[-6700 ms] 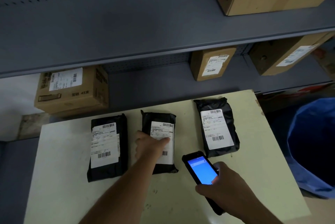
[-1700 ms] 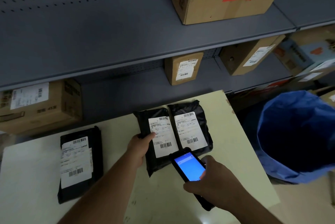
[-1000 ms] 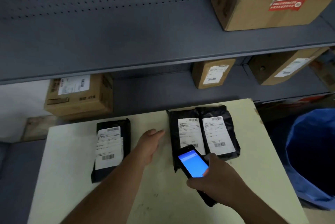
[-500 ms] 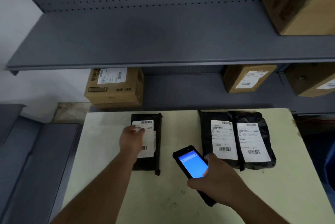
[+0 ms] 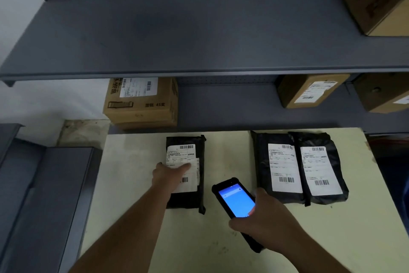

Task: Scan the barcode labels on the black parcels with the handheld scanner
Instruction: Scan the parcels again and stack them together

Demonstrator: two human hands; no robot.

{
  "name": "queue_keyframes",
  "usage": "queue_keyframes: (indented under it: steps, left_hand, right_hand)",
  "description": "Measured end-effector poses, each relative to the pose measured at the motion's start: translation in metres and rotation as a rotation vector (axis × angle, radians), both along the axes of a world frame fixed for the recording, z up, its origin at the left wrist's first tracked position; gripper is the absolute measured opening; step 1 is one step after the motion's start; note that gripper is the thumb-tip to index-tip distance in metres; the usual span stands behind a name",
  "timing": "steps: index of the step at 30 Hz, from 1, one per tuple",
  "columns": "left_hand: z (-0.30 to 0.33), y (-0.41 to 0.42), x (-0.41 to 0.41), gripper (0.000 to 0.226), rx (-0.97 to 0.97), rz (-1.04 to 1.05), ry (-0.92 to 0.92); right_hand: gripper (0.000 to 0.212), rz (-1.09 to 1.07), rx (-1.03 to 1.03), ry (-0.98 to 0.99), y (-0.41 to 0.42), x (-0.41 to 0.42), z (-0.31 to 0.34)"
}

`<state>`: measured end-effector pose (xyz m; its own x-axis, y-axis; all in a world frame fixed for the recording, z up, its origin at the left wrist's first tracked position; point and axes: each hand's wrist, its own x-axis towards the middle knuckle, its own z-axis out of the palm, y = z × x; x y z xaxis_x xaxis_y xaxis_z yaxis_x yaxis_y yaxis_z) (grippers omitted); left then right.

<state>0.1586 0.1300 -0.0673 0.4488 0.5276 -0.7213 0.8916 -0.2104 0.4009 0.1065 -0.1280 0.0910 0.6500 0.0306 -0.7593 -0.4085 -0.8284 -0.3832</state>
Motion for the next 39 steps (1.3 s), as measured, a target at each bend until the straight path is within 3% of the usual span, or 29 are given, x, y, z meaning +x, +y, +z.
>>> queue_keyframes:
  steps: [9,13,15,23,28,31,35,39]
  left_hand:
    - [-0.012,-0.009,0.003,0.101,0.032,-0.116,0.038]
    - [-0.002,-0.023,0.004,0.062,-0.017,-0.122,-0.035]
    - [0.005,-0.032,0.006,0.054,-0.030,-0.103,-0.052]
    - [0.005,-0.065,0.013,0.080,0.145,-0.152,0.007]
    - [0.018,-0.093,0.016,0.077,0.297,-0.273,0.031]
    - [0.025,-0.111,0.017,0.069,0.278,-0.287,0.007]
    - [0.029,-0.119,0.017,0.077,0.260,-0.287,-0.006]
    - [0.032,-0.110,0.018,0.072,0.080,-0.193,-0.056]
  right_hand:
    - [0.055,-0.029,-0.003,0.007,-0.002,-0.002,-0.003]
    - [0.057,-0.038,0.004,0.015,-0.007,-0.001,-0.004]
    - [0.057,-0.040,0.009,0.016,-0.010,-0.001,-0.004]
    - [0.059,-0.078,0.028,0.017,-0.032,-0.006,-0.005]
    - [0.058,-0.110,0.042,0.035,-0.049,-0.011,-0.005]
    - [0.056,-0.116,0.046,0.041,-0.061,-0.014,-0.003]
    - [0.059,-0.126,0.039,0.029,-0.074,-0.016,0.001]
    - [0.068,-0.140,0.035,0.009,-0.084,-0.018,0.003]
